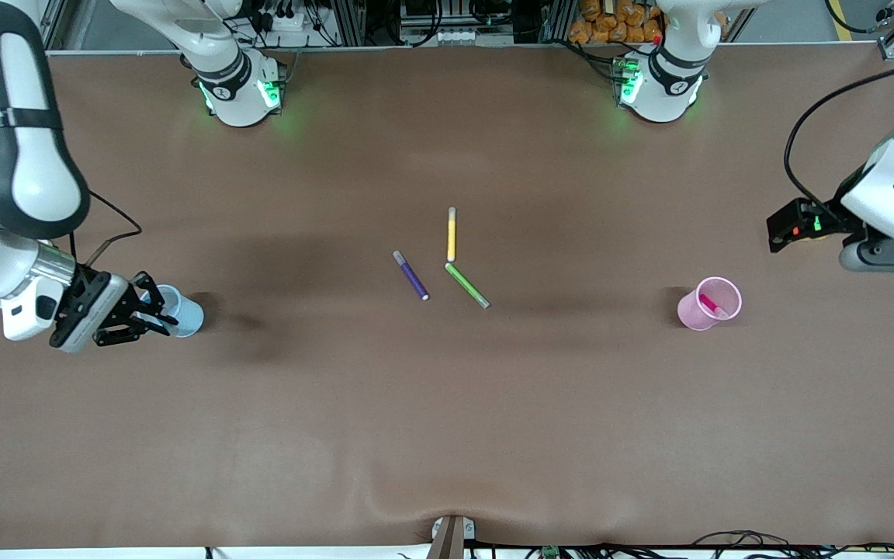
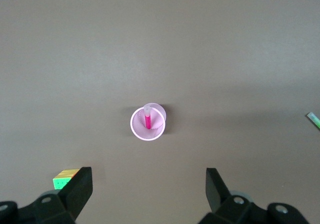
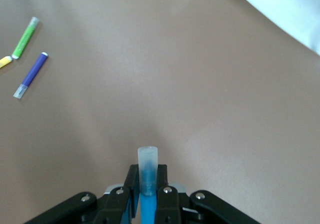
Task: Place pink and blue markers in matching cups
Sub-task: 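Carry the blue marker over the blue cup while the left gripper withdraws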
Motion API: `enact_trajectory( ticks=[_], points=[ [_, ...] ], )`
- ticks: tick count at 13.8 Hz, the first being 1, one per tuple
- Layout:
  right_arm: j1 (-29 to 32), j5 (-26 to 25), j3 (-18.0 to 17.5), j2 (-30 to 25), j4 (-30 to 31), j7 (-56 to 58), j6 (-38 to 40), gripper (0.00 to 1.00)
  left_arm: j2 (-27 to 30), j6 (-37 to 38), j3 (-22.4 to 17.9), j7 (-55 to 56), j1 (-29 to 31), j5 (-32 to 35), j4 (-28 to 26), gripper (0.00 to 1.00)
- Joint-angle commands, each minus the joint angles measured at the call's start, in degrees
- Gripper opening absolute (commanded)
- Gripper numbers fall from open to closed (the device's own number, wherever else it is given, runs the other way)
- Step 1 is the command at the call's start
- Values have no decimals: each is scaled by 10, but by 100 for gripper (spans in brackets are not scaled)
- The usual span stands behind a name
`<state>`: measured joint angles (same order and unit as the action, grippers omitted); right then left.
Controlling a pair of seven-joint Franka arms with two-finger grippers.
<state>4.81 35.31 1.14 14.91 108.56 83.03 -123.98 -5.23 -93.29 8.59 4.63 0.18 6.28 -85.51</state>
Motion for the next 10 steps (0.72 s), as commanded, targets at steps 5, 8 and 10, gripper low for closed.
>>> enact_trajectory(
  ticks=[5,8,10],
  points=[
    [75,149,-10,-9,53,232,56,6,45,62,-65,-40,-40,-29,-1,100],
    [101,163,-10,1,53,248,112,6,70,100,-68,-69,-33,-29,-4,100],
    [109,163,-10,12,53,273,115,7,98,127,-68,-69,-31,-29,-31,100]
  ],
)
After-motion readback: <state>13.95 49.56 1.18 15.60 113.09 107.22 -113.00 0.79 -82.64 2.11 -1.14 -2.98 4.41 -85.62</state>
